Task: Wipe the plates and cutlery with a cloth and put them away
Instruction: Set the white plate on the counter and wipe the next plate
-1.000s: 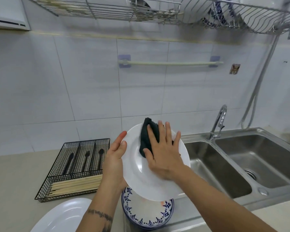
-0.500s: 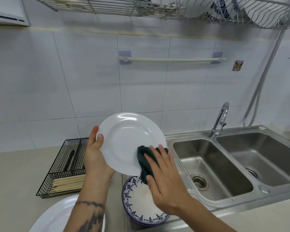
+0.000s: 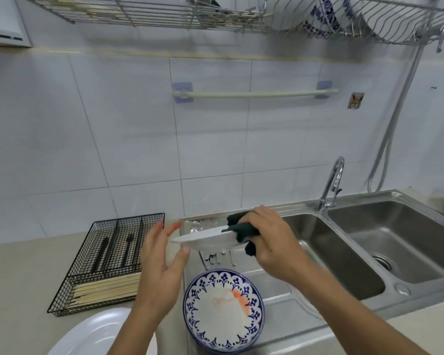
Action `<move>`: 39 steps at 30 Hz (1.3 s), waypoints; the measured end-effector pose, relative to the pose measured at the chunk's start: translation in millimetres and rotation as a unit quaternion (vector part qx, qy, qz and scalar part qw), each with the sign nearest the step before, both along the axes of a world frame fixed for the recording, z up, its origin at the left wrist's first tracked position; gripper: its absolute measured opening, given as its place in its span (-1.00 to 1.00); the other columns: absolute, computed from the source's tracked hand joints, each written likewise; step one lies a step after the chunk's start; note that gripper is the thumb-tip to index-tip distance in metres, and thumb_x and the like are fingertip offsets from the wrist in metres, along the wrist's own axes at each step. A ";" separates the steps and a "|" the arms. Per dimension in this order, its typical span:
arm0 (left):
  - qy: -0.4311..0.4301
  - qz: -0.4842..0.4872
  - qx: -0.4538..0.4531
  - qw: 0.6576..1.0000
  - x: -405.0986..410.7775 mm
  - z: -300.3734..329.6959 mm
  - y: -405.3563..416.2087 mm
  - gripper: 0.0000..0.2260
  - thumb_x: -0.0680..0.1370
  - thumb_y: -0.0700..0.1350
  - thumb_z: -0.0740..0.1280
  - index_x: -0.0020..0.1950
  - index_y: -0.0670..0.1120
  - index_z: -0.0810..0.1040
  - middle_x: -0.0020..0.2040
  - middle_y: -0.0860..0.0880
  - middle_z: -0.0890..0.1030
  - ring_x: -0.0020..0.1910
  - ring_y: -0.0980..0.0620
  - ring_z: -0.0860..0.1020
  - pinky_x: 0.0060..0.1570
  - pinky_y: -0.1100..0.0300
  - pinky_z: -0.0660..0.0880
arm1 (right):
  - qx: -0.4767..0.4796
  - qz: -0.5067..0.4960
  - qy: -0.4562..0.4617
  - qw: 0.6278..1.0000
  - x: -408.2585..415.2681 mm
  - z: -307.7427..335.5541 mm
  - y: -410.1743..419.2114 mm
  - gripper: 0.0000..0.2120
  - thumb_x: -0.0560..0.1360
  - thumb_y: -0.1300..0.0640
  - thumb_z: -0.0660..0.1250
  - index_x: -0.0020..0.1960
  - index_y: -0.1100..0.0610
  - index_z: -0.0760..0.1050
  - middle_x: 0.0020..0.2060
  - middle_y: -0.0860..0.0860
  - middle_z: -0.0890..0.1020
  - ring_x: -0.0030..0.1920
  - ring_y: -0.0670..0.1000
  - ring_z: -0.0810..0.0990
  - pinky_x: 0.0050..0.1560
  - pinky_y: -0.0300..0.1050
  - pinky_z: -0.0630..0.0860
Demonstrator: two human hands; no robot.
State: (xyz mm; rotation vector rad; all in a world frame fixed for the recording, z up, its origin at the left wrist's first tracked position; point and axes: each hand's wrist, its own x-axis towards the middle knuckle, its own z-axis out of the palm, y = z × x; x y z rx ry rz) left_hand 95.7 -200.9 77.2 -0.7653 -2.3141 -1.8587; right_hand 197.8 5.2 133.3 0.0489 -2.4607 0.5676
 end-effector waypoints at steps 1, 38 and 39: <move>0.081 -0.019 -0.042 0.996 -1.2 4.2 -1.4 -0.64 0.54 0.11 0.27 0.32 0.37 0.43 0.49 0.18 0.33 0.49 0.16 0.26 0.45 0.04 0.19 | -0.059 0.013 -0.023 0.998 1.4 8.1 4.3 -0.69 0.38 0.37 0.23 -0.08 -0.02 0.52 -0.18 -0.12 0.56 -0.16 0.01 0.53 -0.15 -0.11 0.43; -0.216 -0.048 0.243 0.944 4.6 53.6 43.8 -0.60 0.61 -0.38 0.21 0.13 0.07 0.67 0.10 -0.01 0.71 0.08 -0.07 0.66 0.09 0.06 0.57 | 0.059 -0.101 0.053 0.992 -31.8 -14.8 -4.0 -0.44 0.56 -0.03 0.08 0.56 -0.06 0.17 0.57 -0.07 0.12 0.57 0.00 0.01 0.52 0.21 0.04; -0.227 -0.035 0.259 0.938 1.7 55.8 41.3 -0.61 0.61 -0.37 0.21 0.12 0.08 0.66 0.09 -0.02 0.70 0.06 -0.08 0.65 0.09 0.03 0.57 | 0.018 -0.116 0.061 0.991 -31.6 -20.1 0.6 -0.43 0.56 -0.03 0.07 0.57 -0.06 0.16 0.57 -0.08 0.13 0.57 -0.03 0.02 0.52 0.20 0.06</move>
